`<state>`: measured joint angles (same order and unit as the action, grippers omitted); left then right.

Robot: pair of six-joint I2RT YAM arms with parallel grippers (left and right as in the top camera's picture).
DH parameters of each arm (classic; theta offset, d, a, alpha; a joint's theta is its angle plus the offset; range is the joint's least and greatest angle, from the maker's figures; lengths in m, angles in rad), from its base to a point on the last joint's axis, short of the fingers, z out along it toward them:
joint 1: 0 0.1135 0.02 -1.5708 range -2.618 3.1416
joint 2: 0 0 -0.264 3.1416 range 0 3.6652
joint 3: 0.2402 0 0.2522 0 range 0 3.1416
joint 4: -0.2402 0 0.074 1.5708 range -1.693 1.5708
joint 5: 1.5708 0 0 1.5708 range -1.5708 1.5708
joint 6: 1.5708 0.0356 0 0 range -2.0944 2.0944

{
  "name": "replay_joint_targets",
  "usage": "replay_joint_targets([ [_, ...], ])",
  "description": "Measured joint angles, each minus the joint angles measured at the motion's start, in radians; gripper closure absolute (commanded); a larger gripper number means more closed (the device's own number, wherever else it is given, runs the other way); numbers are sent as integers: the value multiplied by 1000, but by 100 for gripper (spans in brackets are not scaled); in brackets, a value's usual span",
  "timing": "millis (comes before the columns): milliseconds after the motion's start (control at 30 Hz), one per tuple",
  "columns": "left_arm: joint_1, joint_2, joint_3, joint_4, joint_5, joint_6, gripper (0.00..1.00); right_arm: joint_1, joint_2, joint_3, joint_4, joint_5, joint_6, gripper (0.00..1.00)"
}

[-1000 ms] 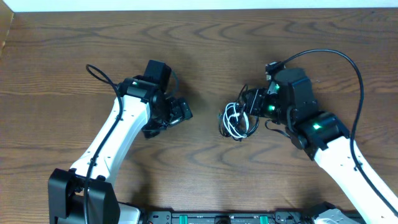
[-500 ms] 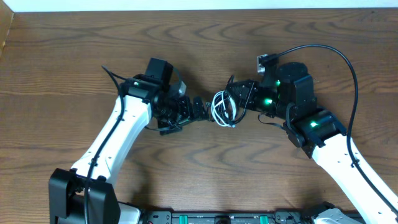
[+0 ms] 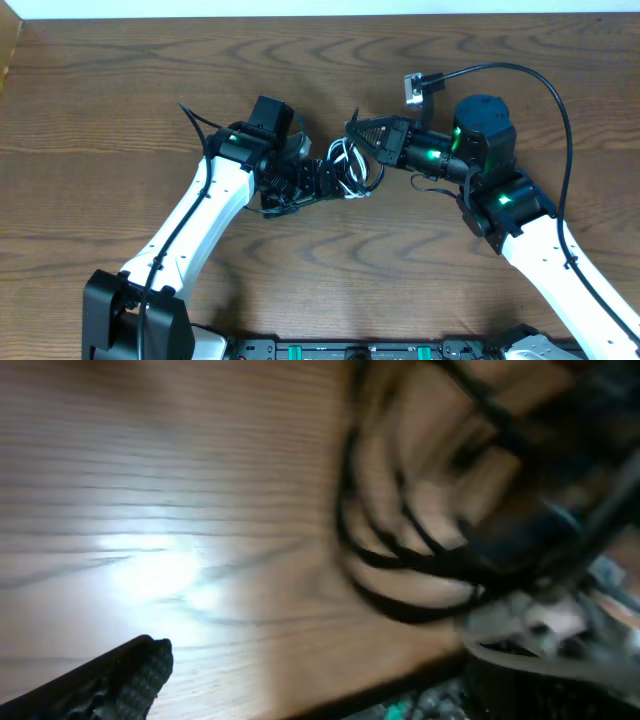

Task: Untangle cables

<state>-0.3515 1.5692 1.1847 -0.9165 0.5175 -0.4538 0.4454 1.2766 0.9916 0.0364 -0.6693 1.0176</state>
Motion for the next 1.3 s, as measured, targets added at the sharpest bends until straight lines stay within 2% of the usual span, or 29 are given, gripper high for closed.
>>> replay_joint_targets([
  [167, 0, 0, 0, -75, -205, -86, 2, -38, -1, 0, 16, -35, 4, 98],
  [333, 0, 0, 0, -133, -389, -173, 2, -134, -20, 0, -107, -46, -35, 99],
  [533, 0, 0, 0, -146, -509, -237, 2, -238, -56, 0, -313, -28, -126, 99],
  [600, 0, 0, -1, -142, -517, -253, 2, -256, -61, 0, -335, -26, -143, 99],
  [700, 0, 0, -1, -105, -484, -253, 2, -258, -61, 0, -327, -43, -161, 98],
  [867, 2, 0, -1, 26, -257, -166, 2, -237, -62, -1, -276, -99, -140, 99],
  [1000, 0, 0, -1, 70, -109, -126, 2, -214, -62, -2, -112, -184, -78, 99],
  [1300, 0, 0, -1, 84, -25, -117, 2, -193, -63, -3, 244, -334, 172, 99],
])
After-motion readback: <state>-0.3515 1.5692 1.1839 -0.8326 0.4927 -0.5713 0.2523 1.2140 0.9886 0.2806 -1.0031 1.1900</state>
